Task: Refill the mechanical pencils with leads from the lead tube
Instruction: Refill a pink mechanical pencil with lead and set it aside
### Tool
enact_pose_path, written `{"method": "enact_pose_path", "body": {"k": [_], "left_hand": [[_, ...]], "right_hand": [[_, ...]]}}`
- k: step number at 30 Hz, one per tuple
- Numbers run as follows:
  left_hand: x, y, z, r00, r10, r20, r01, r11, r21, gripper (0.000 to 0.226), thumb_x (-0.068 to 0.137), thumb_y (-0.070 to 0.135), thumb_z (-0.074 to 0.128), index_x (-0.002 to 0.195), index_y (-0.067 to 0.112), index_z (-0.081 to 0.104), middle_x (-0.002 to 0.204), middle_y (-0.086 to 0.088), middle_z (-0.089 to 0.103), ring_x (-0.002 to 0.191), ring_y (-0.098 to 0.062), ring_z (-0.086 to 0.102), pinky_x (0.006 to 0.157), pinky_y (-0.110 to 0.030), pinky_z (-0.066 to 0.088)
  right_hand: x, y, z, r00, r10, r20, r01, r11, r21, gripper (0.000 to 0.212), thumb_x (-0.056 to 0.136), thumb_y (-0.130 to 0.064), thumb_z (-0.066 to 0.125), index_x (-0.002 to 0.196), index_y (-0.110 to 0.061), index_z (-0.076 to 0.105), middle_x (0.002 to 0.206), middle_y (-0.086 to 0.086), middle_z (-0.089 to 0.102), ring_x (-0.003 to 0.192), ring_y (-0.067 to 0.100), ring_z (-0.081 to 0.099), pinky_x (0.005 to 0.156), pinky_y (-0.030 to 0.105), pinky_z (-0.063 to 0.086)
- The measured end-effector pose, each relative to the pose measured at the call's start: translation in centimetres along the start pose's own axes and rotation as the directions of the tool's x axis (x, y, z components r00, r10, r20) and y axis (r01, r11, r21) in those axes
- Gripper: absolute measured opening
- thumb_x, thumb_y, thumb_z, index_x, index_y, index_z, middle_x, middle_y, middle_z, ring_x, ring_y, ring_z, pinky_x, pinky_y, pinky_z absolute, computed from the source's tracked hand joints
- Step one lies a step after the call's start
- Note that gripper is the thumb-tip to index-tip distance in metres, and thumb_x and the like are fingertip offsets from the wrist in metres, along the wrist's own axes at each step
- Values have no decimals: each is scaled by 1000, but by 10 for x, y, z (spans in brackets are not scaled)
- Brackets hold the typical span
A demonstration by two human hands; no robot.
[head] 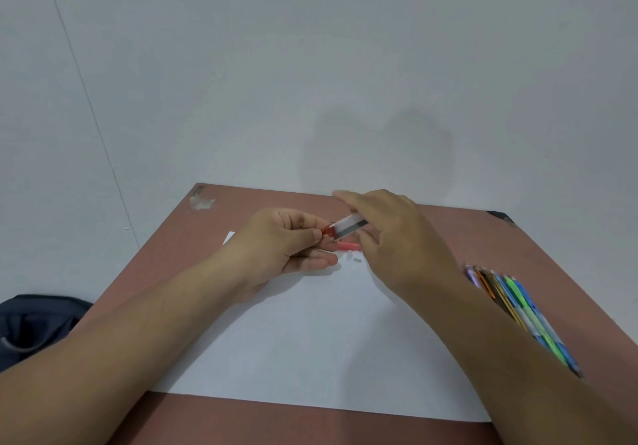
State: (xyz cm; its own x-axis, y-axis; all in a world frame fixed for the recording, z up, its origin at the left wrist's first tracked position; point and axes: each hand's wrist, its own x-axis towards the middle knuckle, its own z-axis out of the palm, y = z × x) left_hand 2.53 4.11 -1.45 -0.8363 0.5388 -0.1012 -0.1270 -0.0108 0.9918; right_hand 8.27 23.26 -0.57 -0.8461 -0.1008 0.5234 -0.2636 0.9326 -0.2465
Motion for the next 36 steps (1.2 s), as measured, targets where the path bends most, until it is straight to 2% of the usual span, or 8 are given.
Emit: {"method": "enact_pose_path", "body": {"k": [4, 8, 12, 15, 17, 28, 33, 36], "left_hand": [[-1, 2, 0, 1000, -2, 2, 2, 1000, -19, 23, 103, 2, 49, 110, 2, 71, 103, -16, 76, 86, -21, 74, 82, -28, 61], [-2, 3, -1, 1000, -1, 1, 1, 999, -51, 23, 103, 5, 50, 113, 2, 70, 105, -18, 75, 93, -25, 73, 77, -25, 61], [-2, 4, -3, 1000, 20, -6, -20, 996, -82, 23, 102, 13, 54, 114, -1, 68, 106, -21, 74, 96, -29, 73, 79, -27, 62], [0, 2, -4, 997, 49, -60, -50, 999, -6, 19, 99, 12, 59, 108, -2, 70, 102, -22, 74, 86, -26, 72, 78, -28, 62], [0, 1, -4, 994, 68, -85, -65, 997, 37, 14, 96, 8, 63, 103, 0, 71, 98, -20, 75, 80, -24, 72, 79, -30, 62], [5, -1, -5, 979, 135, -154, -107, 978, 179, 8, 92, 7, 69, 88, 2, 72, 85, -12, 77, 73, -21, 73, 70, -27, 60], [4, 2, -6, 963, 188, -192, -148, 967, 206, 10, 92, 6, 68, 84, 3, 73, 81, -12, 76, 69, -17, 72, 66, -23, 58], [1, 4, -7, 949, 235, -212, -179, 951, 254, 11, 93, 6, 67, 86, 2, 72, 80, -8, 77, 68, -13, 72, 67, -22, 58]], "right_hand": [[-1, 2, 2, 999, -19, -37, 20, 1000, 8, 40, 91, -4, 64, 120, -30, 72, 111, -12, 61, 106, 14, 53, 83, 21, 44], [-1, 0, 0, 996, 88, 5, -88, 986, 145, 43, 89, -3, 63, 116, -35, 73, 109, -14, 61, 105, 10, 57, 88, 27, 49], [0, 0, 0, 982, 190, 13, -188, 955, 227, 42, 88, -4, 65, 114, -36, 73, 107, -18, 63, 100, 0, 59, 89, 16, 47], [1, 0, 0, 966, 260, 7, -252, 928, 276, 41, 87, -6, 65, 112, -38, 73, 107, -21, 63, 100, -8, 56, 82, 1, 40], [1, -1, -1, 962, 273, 9, -264, 922, 282, 41, 87, -6, 64, 111, -39, 73, 107, -22, 63, 101, -13, 54, 80, -2, 38], [0, -6, -3, 960, 278, 26, -275, 924, 266, 39, 88, -10, 65, 113, -40, 72, 110, -22, 63, 100, -5, 58, 83, 5, 42], [-1, -6, -6, 951, 307, 26, -301, 907, 296, 39, 90, -9, 65, 113, -40, 73, 106, -21, 63, 96, -15, 55, 70, -2, 39], [-1, -4, -5, 943, 333, 9, -324, 910, 261, 38, 90, -13, 66, 114, -41, 72, 104, -24, 61, 92, -6, 58, 74, -1, 39]]}}
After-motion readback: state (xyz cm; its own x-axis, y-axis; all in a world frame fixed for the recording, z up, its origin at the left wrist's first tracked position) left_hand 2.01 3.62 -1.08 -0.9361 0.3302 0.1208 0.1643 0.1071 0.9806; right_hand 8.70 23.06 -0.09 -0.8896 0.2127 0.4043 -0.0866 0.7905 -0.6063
